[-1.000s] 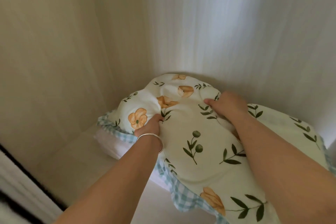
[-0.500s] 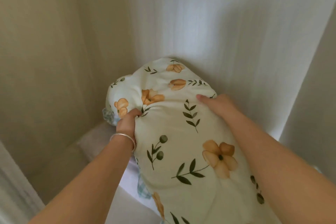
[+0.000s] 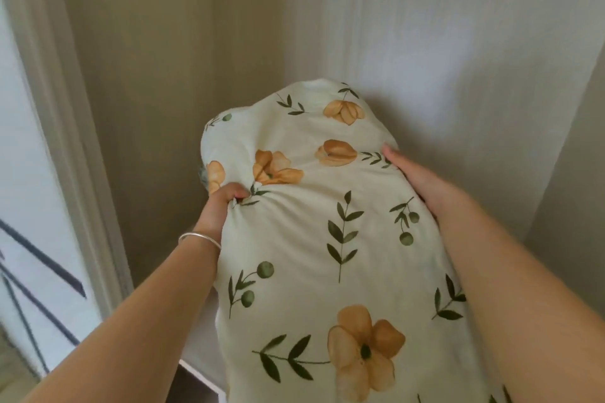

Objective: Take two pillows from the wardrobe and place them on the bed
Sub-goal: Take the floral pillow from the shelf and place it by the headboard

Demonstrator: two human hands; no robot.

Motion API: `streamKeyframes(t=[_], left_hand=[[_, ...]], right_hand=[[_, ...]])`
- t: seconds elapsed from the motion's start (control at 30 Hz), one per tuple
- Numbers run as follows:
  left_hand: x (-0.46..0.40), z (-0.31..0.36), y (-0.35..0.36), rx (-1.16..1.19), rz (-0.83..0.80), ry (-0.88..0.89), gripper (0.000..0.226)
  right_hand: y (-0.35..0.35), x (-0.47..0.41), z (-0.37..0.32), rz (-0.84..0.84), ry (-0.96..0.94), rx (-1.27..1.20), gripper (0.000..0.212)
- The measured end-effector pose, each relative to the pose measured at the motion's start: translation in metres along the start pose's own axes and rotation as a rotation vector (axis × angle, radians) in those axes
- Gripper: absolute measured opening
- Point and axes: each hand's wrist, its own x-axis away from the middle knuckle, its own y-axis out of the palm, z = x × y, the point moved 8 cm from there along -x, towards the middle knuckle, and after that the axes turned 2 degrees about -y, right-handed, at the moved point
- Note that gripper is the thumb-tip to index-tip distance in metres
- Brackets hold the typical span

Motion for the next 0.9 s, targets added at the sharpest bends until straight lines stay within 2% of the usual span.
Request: streamKeyframes(t=[0.1,0.23,0.3,0.37,0.47,0.53,0.63,0.77,0.9], left_hand=[[0.024,0.001,-0.027,-0.080,0.126,-0.054,0.027],[0.063,-0.010,-0.046,0.090,0.206,-0.009,0.011],[0.090,-0.021,-0.053,0.096,0.197,-0.025,0.009],[0.116,-0.025,-0.057,0.225,0.194,0.037,0.002],[0.153,-0.031,-0.058,0.257,0.165,0.061,0.015],[0.172,-0.029,-0.064,0.309,0.132,0.111,0.003],[0.192,-0.029,-0.087,0.328,0.137,0.153,0.016],[0.217,-0.021,-0.127,0.297,0.199,0.186,0.009],[0.234,-0.020,-0.188,0.289,0.206,0.214,0.025]], right_hand=[[0.023,0.014,-0.006,-0.080,-0.066,-0.002,0.045],[0.040,0.032,-0.004,-0.109,-0.134,-0.062,0.041],[0.052,0.047,0.002,-0.138,-0.127,-0.093,0.041],[0.060,0.059,0.011,-0.147,-0.119,-0.135,0.045],[0.071,0.076,0.019,-0.133,-0.146,-0.164,0.048],[0.082,0.085,0.023,-0.114,-0.167,-0.173,0.055],[0.101,0.094,0.031,-0.080,-0.172,-0.174,0.070],[0.147,0.114,0.028,-0.094,-0.219,-0.235,0.062],[0.200,0.140,0.008,-0.109,-0.347,-0.268,0.039]])
